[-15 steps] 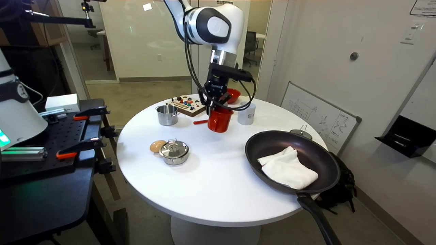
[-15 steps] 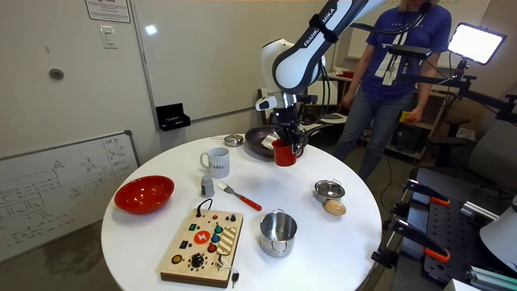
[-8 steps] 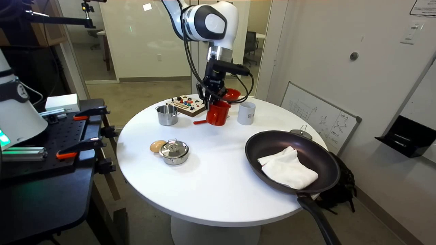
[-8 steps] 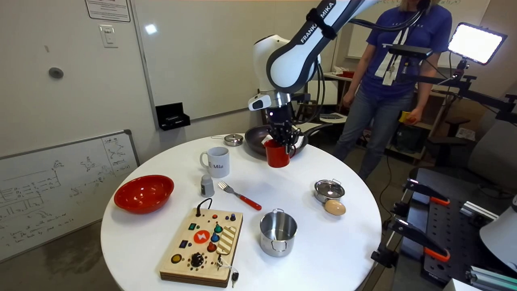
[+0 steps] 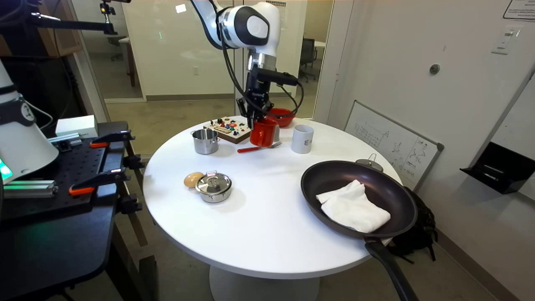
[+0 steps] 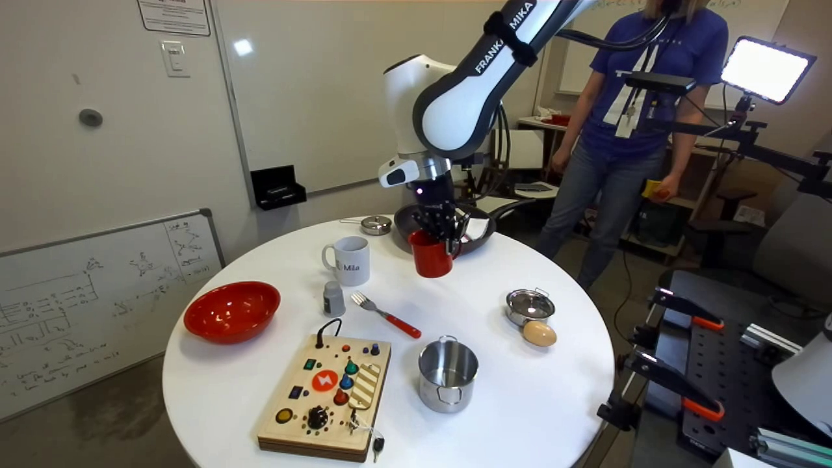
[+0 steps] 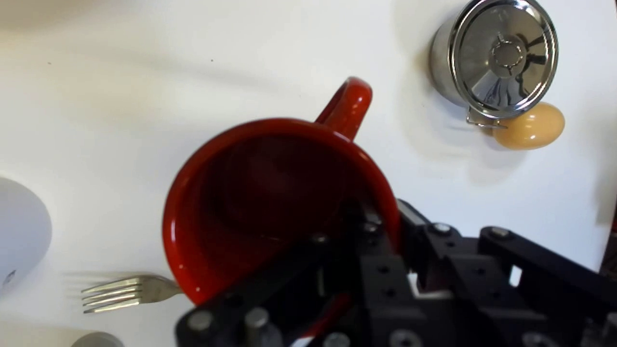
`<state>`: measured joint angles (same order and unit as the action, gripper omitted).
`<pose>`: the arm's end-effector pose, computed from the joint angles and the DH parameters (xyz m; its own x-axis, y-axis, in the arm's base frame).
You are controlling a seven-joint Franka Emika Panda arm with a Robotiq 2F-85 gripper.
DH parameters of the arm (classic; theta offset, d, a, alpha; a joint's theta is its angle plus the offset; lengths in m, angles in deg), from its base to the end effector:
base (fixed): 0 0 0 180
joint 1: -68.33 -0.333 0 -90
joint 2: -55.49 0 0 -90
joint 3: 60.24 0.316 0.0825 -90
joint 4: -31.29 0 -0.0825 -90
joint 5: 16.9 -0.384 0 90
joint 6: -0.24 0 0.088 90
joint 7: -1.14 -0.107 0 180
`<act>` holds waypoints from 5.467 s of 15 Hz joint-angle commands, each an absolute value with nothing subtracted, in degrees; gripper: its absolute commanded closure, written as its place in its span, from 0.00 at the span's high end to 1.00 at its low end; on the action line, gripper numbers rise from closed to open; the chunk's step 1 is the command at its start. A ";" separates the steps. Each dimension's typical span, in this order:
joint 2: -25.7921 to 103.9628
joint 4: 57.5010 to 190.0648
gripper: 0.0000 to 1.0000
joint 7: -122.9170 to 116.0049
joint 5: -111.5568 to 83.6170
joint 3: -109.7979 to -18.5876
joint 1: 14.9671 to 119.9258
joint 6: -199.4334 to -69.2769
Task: Move the red cup slightly to the left
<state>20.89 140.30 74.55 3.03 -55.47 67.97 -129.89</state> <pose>0.6020 0.0446 0.1632 -0.0667 0.9730 -0.2211 0.9818 0.0245 -0.1885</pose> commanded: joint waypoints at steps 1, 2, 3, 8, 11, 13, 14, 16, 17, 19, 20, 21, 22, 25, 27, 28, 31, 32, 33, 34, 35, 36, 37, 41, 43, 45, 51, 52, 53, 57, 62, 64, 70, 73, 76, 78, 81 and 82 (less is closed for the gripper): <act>20.41 138.71 0.02 74.72 2.36 -55.40 68.20 -129.02; 20.27 138.31 0.02 75.08 2.14 -55.25 68.33 -128.87; 19.89 137.50 0.02 74.93 1.94 -55.19 68.25 -128.72; 17.22 132.78 0.02 78.26 1.44 -54.21 68.30 -125.73; 15.66 130.20 0.02 79.86 1.69 -54.03 68.06 -123.27; 14.91 128.94 0.02 80.51 1.94 -53.98 67.70 -121.96; 14.59 128.54 0.02 80.23 2.12 -54.04 67.38 -122.06; 13.94 127.54 0.02 80.35 2.59 -54.02 66.74 -121.80; 13.56 126.96 0.02 80.27 2.82 -54.00 66.29 -121.58; 13.14 126.21 0.02 80.16 3.03 -53.93 65.47 -120.81; 13.05 126.02 0.02 80.09 3.28 -53.91 64.98 -120.48; 12.95 125.78 0.02 80.03 3.44 -53.89 64.52 -120.07; 12.83 125.57 0.02 79.86 3.55 -53.84 64.01 -119.71; 12.74 125.38 0.02 79.31 3.60 -53.75 62.77 -119.02; 12.65 125.04 0.02 78.94 3.40 -53.61 62.07 -118.33; 12.62 125.05 0.02 78.87 3.22 -53.43 61.87 -118.48; 12.79 125.20 0.02 78.89 3.21 -52.97 61.23 -119.09; 12.56 124.89 0.02 78.68 3.41 -52.90 60.78 -118.92; 12.44 124.74 0.02 78.52 3.62 -52.88 60.38 -118.79; 12.33 124.60 0.02 78.61 3.81 -52.86 60.03 -118.46; 11.94 124.19 0.02 78.35 4.13 -52.95 59.40 -117.97; 11.39 123.81 0.02 77.75 4.84 -53.24 58.50 -117.74; 10.91 123.38 0.02 77.42 5.37 -53.38 57.82 -117.30; 8.33 120.67 0.02 77.26 6.85 -53.40 56.23 -117.15; 7.06 119.11 0.02 77.63 7.01 -53.39 56.07 -117.31; 5.70 117.13 0.02 78.45 6.64 -53.33 56.44 -116.78; 3.31 112.94 0.02 80.19 6.25 -53.43 57.15 -115.28; 3.26 112.97 0.02 80.00 6.70 -53.59 56.83 -115.67; 3.05 112.74 0.02 80.21 6.89 -53.62 56.68 -115.61; 0.49 109.19 0.02 79.84 7.26 -54.07 55.29 -112.80; -2.39 105.25 0.02 80.05 8.13 -54.23 53.76 -109.77; -3.25 104.22 0.02 80.70 8.53 -54.13 53.54 -109.83; -3.61 103.89 0.02 82.76 8.56 -54.00 54.43 -111.87; -3.44 104.04 0.02 85.62 9.00 -54.04 54.51 -111.85; -3.66 103.90 0.02 87.34 9.40 -54.37 54.05 -111.62; -4.17 103.39 0.02 88.05 9.69 -54.59 53.59 -111.10; -4.92 102.80 0.02 88.55 10.27 -54.81 52.93 -110.82; -5.03 102.72 0.02 88.74 10.50 -54.81 52.73 -110.70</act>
<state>-3.39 105.51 87.14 8.91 -54.08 54.00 -112.16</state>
